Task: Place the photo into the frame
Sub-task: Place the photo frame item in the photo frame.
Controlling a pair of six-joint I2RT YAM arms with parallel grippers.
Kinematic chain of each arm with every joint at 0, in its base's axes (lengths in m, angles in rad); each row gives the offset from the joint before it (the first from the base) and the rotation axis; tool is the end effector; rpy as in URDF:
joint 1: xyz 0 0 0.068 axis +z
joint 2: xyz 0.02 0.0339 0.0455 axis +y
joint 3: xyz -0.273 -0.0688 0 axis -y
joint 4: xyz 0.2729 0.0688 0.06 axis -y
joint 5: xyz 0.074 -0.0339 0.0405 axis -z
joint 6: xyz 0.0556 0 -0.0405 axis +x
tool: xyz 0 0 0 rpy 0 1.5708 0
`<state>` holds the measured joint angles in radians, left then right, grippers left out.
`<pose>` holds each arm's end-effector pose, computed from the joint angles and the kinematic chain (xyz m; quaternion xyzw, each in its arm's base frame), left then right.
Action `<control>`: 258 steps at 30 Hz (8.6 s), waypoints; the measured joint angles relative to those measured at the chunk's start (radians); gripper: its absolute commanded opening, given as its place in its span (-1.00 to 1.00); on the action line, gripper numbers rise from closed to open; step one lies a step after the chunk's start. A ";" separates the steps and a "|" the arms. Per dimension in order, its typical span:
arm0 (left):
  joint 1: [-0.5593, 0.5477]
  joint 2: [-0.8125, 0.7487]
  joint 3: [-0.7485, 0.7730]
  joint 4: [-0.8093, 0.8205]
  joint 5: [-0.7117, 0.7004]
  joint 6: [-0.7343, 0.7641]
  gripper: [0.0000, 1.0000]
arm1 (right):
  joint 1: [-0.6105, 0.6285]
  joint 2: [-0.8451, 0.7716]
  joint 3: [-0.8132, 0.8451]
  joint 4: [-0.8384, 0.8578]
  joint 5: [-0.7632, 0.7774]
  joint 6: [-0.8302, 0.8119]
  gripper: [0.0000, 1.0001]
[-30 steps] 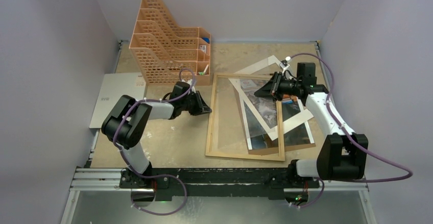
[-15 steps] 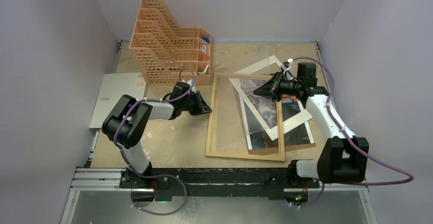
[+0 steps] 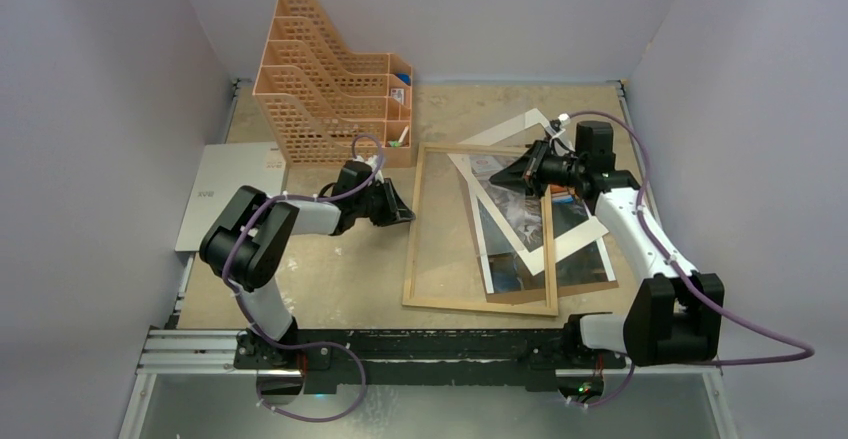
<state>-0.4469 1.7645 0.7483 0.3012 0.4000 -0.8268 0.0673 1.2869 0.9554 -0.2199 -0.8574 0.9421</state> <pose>0.3169 -0.1759 0.0989 -0.0874 0.8912 -0.3872 0.2195 0.3116 0.0631 0.2857 0.1526 0.8051 0.5322 0.2130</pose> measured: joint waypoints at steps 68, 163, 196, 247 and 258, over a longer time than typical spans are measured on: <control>0.000 0.020 0.000 0.046 -0.003 0.000 -0.70 | 0.026 0.002 -0.028 -0.043 0.039 -0.118 -0.87; 0.000 0.063 -0.001 0.131 0.017 -0.001 -0.66 | 0.026 0.055 0.133 -0.222 0.027 -0.341 -0.90; 0.000 0.072 -0.001 0.151 0.024 -0.002 -0.64 | 0.031 0.051 -0.050 -0.105 -0.082 -0.410 -0.78; -0.007 0.054 0.174 -0.187 -0.071 0.154 -0.26 | -0.019 0.193 -0.219 -0.025 0.323 -0.509 -0.19; -0.001 0.085 0.259 -0.299 -0.069 0.238 -0.32 | -0.023 0.208 -0.349 0.142 0.225 -0.490 -0.51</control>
<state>-0.4480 1.8496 1.0069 0.0017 0.3309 -0.5892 0.0444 1.4944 0.6064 -0.0780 -0.6327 0.4522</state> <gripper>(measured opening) 0.354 0.302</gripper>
